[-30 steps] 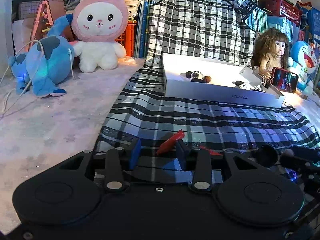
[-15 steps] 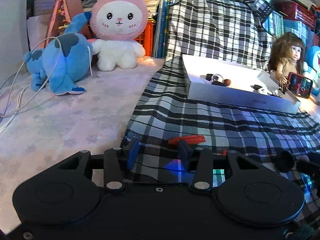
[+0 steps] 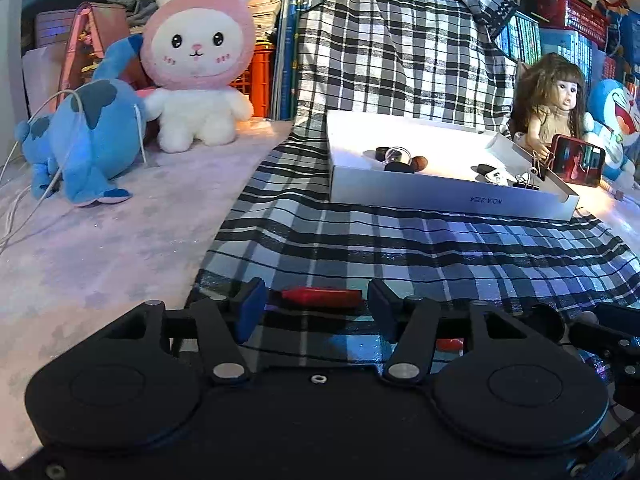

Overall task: Organize rigid objects
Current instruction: 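Grasp a red stick with the left tool while the right tool grasps a brown ball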

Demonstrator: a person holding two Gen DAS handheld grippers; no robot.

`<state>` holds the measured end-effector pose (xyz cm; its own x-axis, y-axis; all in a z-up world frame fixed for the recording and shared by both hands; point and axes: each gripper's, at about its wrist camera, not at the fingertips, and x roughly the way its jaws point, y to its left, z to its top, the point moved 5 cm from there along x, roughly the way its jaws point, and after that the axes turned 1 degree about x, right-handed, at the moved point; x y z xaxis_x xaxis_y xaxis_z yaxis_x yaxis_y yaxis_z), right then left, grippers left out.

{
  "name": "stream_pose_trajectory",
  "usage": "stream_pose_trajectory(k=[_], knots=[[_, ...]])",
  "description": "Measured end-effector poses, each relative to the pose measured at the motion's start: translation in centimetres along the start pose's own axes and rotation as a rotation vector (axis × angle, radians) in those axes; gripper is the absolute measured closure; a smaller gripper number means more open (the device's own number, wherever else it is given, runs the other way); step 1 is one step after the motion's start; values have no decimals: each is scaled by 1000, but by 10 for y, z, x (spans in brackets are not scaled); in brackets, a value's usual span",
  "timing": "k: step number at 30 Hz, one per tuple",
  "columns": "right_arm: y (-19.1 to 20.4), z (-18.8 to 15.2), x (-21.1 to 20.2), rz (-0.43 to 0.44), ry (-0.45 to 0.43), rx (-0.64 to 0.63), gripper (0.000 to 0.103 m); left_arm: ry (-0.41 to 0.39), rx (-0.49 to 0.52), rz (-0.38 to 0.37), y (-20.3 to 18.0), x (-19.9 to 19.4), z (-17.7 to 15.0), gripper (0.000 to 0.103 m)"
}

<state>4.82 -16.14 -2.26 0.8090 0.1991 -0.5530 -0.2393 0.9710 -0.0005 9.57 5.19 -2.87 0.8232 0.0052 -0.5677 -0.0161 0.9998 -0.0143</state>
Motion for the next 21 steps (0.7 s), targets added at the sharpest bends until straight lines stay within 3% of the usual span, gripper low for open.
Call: stream_pose_trajectory(k=[7, 11, 16, 19, 21], knots=[[2, 0, 2, -2, 1, 7, 51, 6, 13, -26, -8, 5, -3, 50], [2, 0, 2, -2, 1, 9, 51, -3, 34, -39, -11, 4, -5, 59], [5, 1, 4, -4, 1, 16, 50, -7, 39, -42, -13, 2, -6, 60], [7, 1, 5, -5, -2, 8, 57, -9, 37, -48, -15, 0, -6, 61], [8, 1, 5, 0, -3, 11, 68, -8, 38, -57, -17, -2, -7, 61]])
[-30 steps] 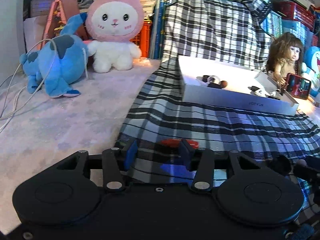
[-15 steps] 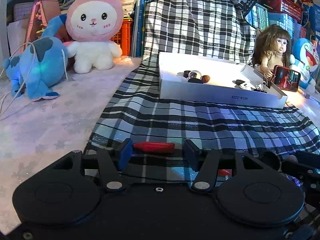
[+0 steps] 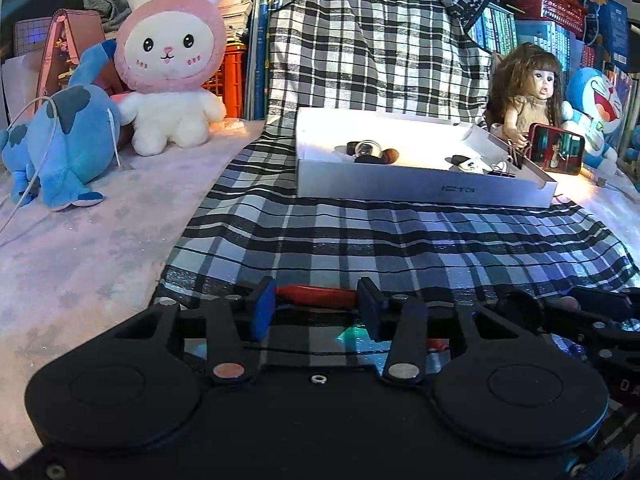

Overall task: Organize rigid objects
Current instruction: 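Grasp a red stick with the left tool while the right tool grasps a brown ball, then carry the red stick with the left tool while the right tool carries the brown ball to the tray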

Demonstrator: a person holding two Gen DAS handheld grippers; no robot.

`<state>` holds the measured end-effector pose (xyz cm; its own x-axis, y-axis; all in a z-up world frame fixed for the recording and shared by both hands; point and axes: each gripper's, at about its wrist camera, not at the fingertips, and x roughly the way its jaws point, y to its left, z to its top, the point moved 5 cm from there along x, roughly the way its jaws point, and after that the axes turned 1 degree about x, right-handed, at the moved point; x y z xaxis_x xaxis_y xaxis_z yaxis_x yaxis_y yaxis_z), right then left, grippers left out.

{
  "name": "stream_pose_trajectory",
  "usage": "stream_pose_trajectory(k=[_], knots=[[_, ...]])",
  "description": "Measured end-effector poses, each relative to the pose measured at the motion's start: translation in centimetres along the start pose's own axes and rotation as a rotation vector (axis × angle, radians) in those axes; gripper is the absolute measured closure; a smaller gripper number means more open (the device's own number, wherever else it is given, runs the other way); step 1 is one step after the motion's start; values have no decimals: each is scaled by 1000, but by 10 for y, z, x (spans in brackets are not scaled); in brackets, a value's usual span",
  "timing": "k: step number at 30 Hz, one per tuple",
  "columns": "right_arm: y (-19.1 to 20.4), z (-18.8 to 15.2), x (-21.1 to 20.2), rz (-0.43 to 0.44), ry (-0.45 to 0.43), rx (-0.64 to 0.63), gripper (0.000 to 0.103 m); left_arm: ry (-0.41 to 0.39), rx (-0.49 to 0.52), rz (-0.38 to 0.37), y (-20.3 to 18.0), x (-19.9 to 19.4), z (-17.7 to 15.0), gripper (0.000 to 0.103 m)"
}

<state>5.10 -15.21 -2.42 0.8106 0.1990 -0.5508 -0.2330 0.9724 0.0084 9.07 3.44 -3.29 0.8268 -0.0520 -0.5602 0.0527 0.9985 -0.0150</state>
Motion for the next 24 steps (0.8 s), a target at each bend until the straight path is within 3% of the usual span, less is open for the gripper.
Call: stream_pose_trajectory(k=[5, 24], knots=[[1, 0, -2, -3, -6, -2, 78, -2, 11, -24, -8, -4, 2, 61], [-5, 8, -7, -16, -32, 3, 78, -9, 23, -68, -25, -11, 18, 61]])
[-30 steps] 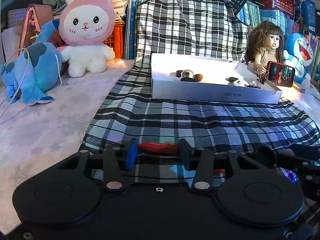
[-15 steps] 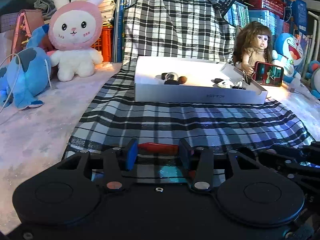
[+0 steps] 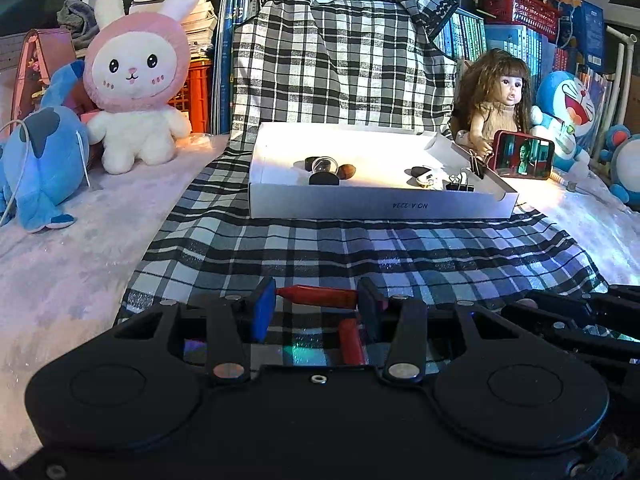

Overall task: Organize rigid objects
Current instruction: 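Carry the red stick with the left tool while the right tool carries the brown ball to the tray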

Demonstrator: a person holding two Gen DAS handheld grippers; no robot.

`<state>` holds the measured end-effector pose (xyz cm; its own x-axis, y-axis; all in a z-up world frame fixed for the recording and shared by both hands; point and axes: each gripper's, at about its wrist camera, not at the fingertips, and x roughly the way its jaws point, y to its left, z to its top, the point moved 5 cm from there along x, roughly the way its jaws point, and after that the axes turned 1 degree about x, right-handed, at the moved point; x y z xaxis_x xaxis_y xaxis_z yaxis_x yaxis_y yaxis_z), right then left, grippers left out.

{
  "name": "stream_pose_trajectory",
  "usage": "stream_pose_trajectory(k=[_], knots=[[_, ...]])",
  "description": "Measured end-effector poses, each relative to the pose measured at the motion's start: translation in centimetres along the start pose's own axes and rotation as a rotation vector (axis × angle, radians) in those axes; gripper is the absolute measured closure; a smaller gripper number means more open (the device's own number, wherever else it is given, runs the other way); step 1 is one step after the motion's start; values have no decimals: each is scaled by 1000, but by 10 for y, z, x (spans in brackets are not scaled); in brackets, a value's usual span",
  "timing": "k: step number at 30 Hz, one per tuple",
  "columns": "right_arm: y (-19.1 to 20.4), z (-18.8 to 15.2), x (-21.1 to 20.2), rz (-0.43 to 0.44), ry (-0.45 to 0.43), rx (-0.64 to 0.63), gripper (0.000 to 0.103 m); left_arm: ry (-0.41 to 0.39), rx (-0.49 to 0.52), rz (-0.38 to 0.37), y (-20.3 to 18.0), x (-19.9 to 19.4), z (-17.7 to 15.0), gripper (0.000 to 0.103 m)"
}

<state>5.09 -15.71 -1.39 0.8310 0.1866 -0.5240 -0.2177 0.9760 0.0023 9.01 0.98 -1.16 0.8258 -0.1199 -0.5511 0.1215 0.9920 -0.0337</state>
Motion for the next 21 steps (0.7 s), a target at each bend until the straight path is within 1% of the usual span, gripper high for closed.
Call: stream_pose_trajectory(k=[7, 12, 15, 18, 21], knots=[[-10, 22, 6, -15, -35, 19, 78, -12, -9, -18, -6, 7, 23, 61], [-21, 46, 20, -25, -51, 66, 78, -27, -15, -35, -11, 19, 46, 61], [-27, 61, 33, -23, -52, 85, 78, -31, -30, -57, -14, 30, 63, 61], [-35, 77, 50, -5, -33, 125, 78, -31, -32, -77, -17, 44, 82, 61], [-48, 91, 72, 36, 16, 214, 78, -18, -31, -92, -20, 65, 99, 61]])
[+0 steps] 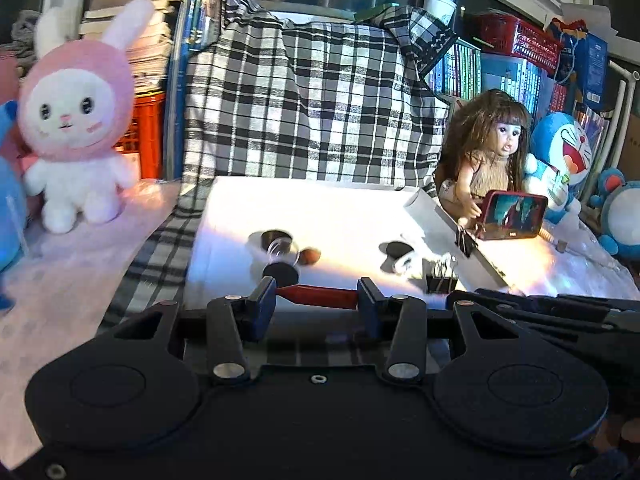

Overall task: Organize rigid objects
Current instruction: 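Carry the red stick with the left tool while the right tool carries the brown ball to the tray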

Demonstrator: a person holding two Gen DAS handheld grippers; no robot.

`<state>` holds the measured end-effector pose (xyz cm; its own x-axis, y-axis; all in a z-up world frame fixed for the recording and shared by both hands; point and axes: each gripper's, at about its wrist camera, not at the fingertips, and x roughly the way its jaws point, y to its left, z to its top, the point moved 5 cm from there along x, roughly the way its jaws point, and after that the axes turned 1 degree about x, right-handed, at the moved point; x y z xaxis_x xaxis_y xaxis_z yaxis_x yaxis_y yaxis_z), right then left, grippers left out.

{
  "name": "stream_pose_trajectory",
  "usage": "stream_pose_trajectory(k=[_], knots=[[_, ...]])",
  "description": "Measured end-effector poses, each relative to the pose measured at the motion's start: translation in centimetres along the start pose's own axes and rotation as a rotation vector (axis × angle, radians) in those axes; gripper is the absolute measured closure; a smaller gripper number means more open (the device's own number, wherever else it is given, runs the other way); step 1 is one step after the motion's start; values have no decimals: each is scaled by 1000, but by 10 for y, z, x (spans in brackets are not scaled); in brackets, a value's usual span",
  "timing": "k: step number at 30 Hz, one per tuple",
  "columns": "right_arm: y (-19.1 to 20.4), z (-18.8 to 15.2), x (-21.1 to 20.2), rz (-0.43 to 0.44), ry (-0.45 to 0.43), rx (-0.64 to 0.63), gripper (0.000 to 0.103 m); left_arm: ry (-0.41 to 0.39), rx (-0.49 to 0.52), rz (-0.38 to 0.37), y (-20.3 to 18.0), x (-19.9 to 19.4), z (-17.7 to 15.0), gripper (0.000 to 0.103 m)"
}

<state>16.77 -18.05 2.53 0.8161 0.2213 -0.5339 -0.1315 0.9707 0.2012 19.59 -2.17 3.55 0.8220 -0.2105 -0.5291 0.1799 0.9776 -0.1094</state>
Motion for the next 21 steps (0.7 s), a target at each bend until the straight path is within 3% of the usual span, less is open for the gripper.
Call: stream_pose_trajectory(k=[6, 21], knots=[[-15, 19, 39, -5, 81, 62, 78, 99, -27, -1, 6, 48, 15, 61], [-22, 15, 86, -78, 151, 6, 78, 152, 1, 64, 12, 95, 2, 61]])
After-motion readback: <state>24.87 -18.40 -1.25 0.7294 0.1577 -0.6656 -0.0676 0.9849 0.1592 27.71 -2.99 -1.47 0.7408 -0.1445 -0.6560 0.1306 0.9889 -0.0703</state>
